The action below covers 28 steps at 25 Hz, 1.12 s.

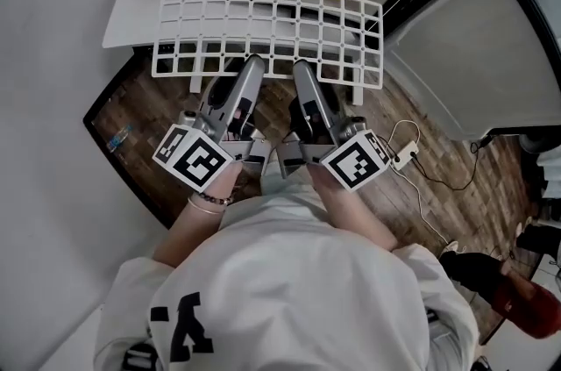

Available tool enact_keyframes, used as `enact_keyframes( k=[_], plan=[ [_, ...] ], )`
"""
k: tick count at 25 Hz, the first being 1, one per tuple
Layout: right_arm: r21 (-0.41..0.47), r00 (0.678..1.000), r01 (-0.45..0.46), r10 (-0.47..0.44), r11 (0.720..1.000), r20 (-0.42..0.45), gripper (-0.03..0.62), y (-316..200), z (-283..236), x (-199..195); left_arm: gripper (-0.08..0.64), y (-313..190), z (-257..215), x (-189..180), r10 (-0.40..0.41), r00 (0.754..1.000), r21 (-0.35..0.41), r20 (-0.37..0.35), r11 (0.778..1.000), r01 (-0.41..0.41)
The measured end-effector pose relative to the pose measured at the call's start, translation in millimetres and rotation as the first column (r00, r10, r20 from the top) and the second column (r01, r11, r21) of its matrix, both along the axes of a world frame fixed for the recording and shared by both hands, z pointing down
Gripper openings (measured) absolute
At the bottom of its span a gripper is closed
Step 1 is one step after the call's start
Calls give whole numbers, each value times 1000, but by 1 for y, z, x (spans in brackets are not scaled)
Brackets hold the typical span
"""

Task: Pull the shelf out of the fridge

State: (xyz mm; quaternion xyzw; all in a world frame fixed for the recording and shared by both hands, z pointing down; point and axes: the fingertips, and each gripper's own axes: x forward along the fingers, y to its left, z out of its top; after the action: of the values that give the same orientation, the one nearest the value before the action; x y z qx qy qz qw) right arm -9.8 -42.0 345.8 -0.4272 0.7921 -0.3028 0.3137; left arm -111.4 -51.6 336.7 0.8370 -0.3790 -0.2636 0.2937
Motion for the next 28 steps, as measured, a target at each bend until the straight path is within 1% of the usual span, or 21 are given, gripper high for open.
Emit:
enact_keyframes(
  k=[3,6,9,11,18,28],
  plan=[
    [-12,1000,6,-6,1000,8,144,24,5,-11,129,24,3,-10,-9,1000,-7,11,1000,9],
    [-9,1000,6,-6,1000,11,144,65,4,-24,129,66,3,-24,-16,1000,-8,7,1000,16],
    [12,1000,9,-9,1000,15,144,112,0,-41,129,113,-2,-41,-18,1000,14,7,1000,18],
    [16,1000,6,-7,1000,16,144,127,1,-46,129,129,-2,-46,-15,1000,29,18,999,14],
    [1,1000,-27,27,1000,14,144,141,-4,-46,129,139,-8,-45,21,999,25,29,999,-22],
    [6,1000,-15,15,1000,12,144,152,-18,-53,127,151,-22,-52,7,1000,34,2,999,-7]
  ],
)
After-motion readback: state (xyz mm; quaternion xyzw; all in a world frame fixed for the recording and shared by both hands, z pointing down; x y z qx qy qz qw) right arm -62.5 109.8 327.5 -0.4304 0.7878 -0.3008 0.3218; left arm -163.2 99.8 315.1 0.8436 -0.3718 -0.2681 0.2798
